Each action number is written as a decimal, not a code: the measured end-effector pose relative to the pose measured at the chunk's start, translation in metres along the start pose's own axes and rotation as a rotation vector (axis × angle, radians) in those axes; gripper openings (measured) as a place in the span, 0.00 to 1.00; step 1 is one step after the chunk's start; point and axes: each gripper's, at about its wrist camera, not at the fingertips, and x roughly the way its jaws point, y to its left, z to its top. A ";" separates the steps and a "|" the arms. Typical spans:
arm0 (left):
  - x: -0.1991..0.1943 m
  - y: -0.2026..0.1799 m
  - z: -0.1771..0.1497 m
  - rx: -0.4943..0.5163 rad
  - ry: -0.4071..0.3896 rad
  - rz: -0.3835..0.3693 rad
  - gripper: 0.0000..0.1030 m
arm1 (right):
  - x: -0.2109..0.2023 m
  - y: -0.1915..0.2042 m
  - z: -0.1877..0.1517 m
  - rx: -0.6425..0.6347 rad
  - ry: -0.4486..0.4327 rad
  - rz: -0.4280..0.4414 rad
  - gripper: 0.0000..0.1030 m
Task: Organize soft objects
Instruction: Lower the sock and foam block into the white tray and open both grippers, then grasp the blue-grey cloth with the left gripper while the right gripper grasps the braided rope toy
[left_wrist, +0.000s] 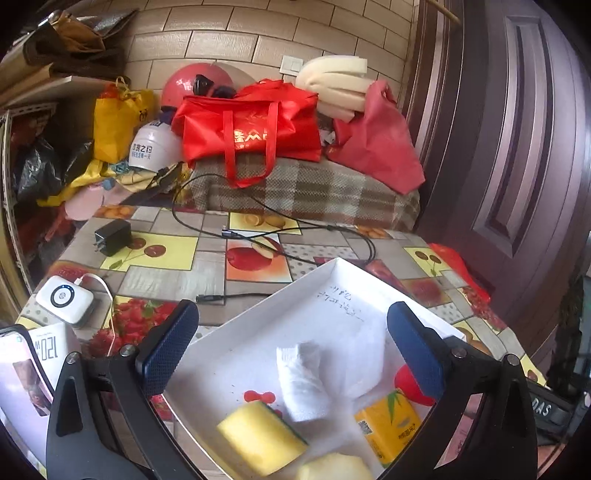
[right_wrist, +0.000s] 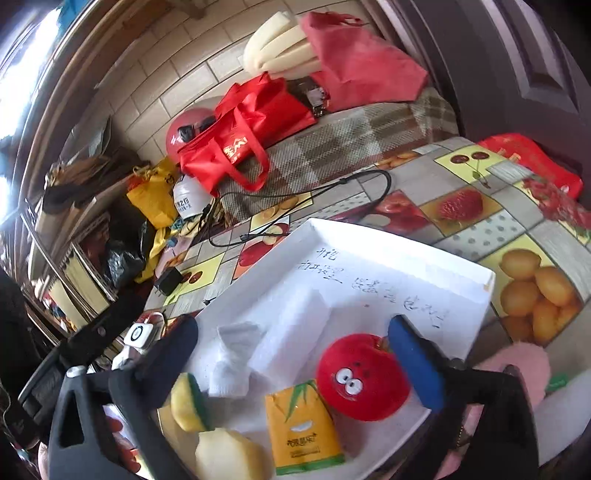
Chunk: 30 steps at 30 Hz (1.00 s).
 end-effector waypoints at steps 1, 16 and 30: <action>0.000 0.000 0.000 -0.004 0.001 -0.005 1.00 | -0.003 0.002 -0.001 -0.011 -0.008 -0.002 1.00; -0.055 -0.031 0.019 0.068 -0.105 -0.125 1.00 | -0.112 0.003 -0.008 -0.144 -0.341 -0.096 1.00; -0.080 -0.126 -0.082 0.342 0.174 -0.466 1.00 | -0.177 -0.091 -0.040 -0.271 -0.174 -0.219 1.00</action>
